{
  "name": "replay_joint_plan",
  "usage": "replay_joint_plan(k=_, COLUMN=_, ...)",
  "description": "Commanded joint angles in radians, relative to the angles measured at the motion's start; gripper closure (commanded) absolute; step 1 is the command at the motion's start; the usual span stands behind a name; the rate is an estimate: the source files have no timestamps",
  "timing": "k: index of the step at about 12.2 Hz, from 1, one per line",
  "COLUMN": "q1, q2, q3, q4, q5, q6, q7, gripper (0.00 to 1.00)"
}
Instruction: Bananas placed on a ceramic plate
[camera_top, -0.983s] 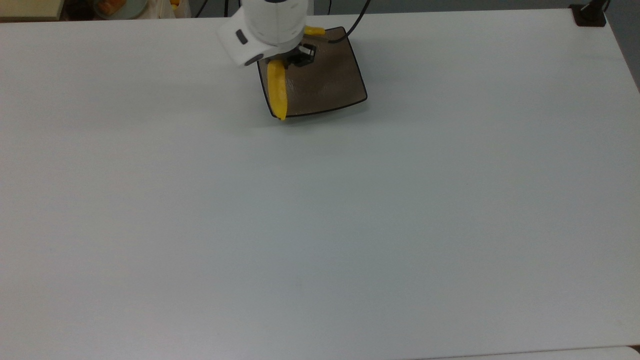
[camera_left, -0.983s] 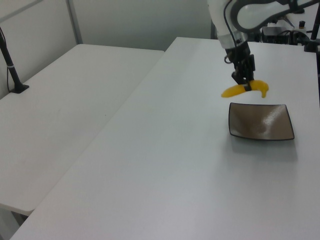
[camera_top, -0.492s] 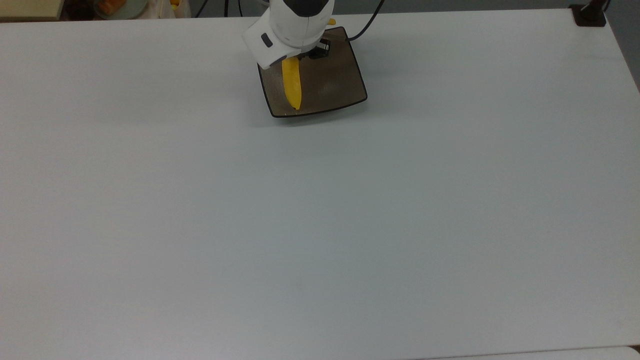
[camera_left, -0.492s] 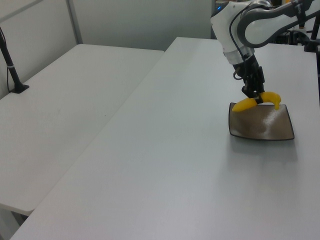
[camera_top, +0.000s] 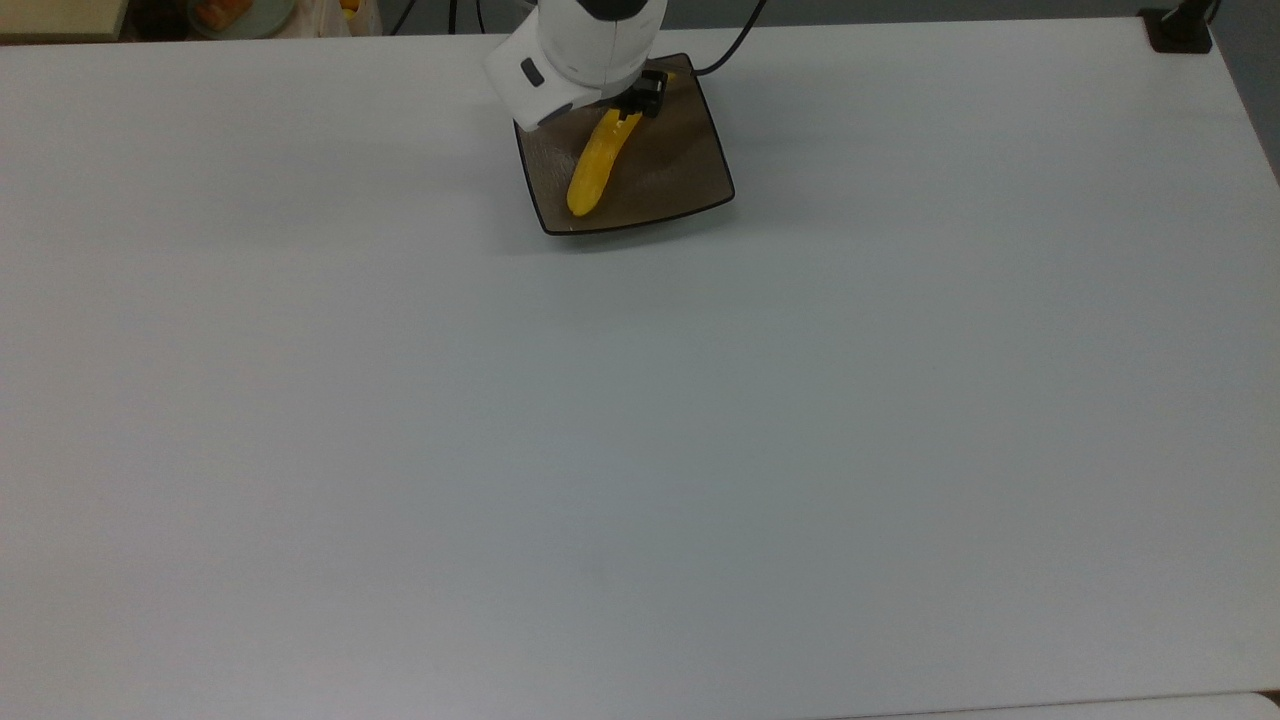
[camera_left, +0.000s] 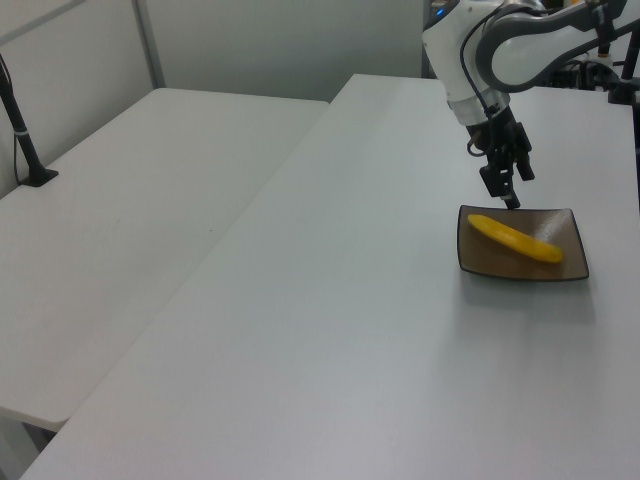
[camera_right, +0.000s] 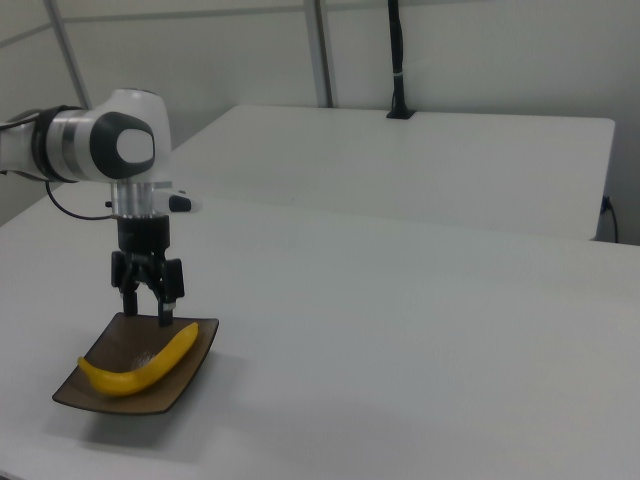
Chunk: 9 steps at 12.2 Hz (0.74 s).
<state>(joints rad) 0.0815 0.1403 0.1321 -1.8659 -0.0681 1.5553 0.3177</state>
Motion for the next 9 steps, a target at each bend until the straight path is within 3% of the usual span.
replay_joint_plan(k=1, q1=0.001, q2=-0.070, q3=0.003, q4=0.042, q5=0.010, q6=0.020, q7=-0.024, gripper=0.00)
replay_joint_plan(k=6, q1=0.017, q2=-0.148, q3=-0.009, q4=0.206, q5=0.027, q6=0.009, q7=-0.104, gripper=0.00)
replay_joint_plan(k=9, q1=0.084, q2=-0.180, q3=-0.106, q4=0.208, q5=0.115, q6=0.035, q7=-0.114, gripper=0.00)
